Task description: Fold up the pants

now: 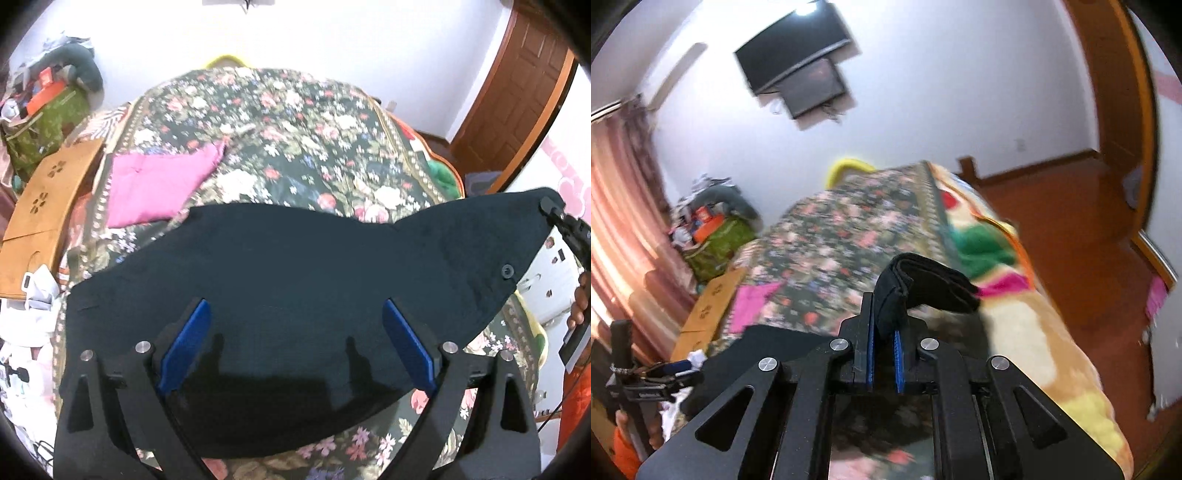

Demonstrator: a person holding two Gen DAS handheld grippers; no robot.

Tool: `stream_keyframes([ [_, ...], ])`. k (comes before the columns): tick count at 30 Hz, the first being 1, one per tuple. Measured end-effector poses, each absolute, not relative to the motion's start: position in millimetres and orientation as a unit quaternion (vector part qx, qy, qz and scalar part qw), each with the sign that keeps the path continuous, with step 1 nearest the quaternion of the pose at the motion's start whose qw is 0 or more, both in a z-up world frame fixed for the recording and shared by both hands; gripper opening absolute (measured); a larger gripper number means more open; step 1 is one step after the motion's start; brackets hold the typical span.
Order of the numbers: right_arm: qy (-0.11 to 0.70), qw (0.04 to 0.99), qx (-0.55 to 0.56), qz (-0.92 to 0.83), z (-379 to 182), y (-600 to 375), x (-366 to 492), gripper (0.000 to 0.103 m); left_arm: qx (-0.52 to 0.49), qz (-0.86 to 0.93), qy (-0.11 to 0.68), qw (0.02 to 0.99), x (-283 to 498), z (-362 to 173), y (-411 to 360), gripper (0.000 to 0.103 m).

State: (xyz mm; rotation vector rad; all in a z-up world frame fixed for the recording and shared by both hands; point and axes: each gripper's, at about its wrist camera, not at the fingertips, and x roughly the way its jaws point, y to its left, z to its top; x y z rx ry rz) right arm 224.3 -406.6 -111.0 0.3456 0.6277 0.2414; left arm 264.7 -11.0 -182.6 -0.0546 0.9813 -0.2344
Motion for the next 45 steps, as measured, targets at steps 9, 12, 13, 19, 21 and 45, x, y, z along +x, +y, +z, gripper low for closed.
stream_keyframes([
  [9, 0.301, 0.919, 0.121, 0.222, -89, -308, 250, 0.007, -0.073, -0.096, 0.442, 0.889, 249, -165, 31, 0.095],
  [12, 0.314, 0.907, 0.102, 0.26, -94, -272, 257, 0.007, -0.083, -0.089, 0.44, 0.889, 245, -164, 42, 0.095],
  [13, 0.321, 0.903, 0.099, 0.27, -97, -262, 259, 0.007, -0.085, -0.085, 0.439, 0.89, 243, -164, 44, 0.095],
  [19, 0.386, 0.86, 0.066, 0.328, -141, -193, 264, 0.007, -0.101, -0.07, 0.44, 0.89, 235, -167, 63, 0.095],
  [21, 0.413, 0.843, 0.047, 0.343, -164, -172, 260, 0.007, -0.104, -0.067, 0.442, 0.888, 232, -169, 67, 0.095],
  [45, 0.391, 0.862, -0.019, 0.323, -155, -222, 252, 0.061, -0.027, -0.066, 0.437, 0.896, 265, -168, 29, 0.095],
])
